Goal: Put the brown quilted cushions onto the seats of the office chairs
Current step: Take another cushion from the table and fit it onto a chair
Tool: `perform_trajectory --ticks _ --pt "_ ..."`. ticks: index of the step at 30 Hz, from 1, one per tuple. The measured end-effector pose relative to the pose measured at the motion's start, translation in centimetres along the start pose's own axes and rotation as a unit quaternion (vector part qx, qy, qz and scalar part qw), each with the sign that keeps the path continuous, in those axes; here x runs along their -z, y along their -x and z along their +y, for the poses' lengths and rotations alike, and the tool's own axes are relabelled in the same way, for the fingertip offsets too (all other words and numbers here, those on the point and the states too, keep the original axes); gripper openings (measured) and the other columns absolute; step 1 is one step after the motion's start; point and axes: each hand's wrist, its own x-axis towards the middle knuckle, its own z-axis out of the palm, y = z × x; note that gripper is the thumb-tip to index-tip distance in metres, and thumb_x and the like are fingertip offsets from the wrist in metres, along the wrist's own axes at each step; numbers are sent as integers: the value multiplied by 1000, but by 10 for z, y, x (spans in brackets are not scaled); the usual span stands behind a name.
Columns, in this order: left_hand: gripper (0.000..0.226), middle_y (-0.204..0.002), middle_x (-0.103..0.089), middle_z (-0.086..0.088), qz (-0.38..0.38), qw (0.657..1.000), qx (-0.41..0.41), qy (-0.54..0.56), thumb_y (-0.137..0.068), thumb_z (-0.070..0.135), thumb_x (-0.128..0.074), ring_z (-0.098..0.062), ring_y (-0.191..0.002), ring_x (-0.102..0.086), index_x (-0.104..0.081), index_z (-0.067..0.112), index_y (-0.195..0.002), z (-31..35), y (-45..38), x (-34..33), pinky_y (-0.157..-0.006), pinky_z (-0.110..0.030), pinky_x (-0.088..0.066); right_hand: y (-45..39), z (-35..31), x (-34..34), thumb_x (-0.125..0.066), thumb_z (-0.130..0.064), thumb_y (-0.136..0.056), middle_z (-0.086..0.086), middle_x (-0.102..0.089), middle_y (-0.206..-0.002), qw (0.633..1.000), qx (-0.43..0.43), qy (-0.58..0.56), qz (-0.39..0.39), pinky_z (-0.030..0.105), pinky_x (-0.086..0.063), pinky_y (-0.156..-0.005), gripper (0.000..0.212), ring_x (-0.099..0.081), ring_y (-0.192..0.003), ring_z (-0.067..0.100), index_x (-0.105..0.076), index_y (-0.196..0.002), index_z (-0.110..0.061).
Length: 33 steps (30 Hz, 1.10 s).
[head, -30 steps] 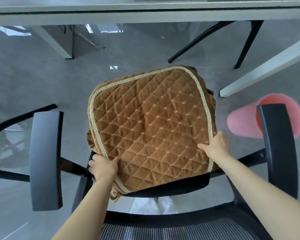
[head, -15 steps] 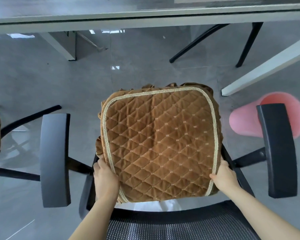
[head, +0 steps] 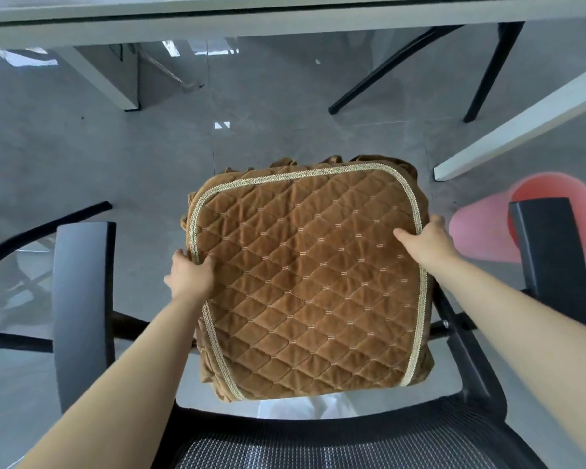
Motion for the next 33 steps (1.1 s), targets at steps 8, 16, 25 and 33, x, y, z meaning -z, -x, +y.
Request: perform_trajectory --ticks 8,16,25,33 --pt "55 -134 -50 -17 39 999 -29 5 -91 35 -59 -38 -133 -27 -36 13 -135 16 -2 -9 -100 -55 -35 -18 0 -6 -74 -41 -79 26 -33 -140 999 -28 2 37 53 -36 -106 91 -39 -127 45 -21 -141 -2" --pt "47 -140 -45 -13 82 995 -55 -26 -95 28 -55 -39 -129 -32 -37 9 -134 24 1 -17 -100 -50 -32 -21 21 -7 -71 -43 -79 17 -49 -136 997 51 -15 55 48 -39 -106 85 -48 -125 37 -30 -145 -9" --pt "52 -122 -61 -19 81 984 -112 -113 -95 45 -49 -39 -122 -44 -47 7 -131 -7 -6 -12 -92 -50 -42 -25 31 -4 -68 -40 -83 13 -41 -147 996 79 39 -5 46 -35 -110 91 -42 -133 34 -14 -152 -15" --pt "53 -137 -55 -17 8 991 -95 -90 -97 26 -49 -41 -125 -48 -37 15 -147 1 8 1 -98 -47 -42 -13 11 -5 -61 -24 -90 25 -39 -141 991 62 116 -8 44 -38 -104 81 -45 -127 42 -11 -150 -3"
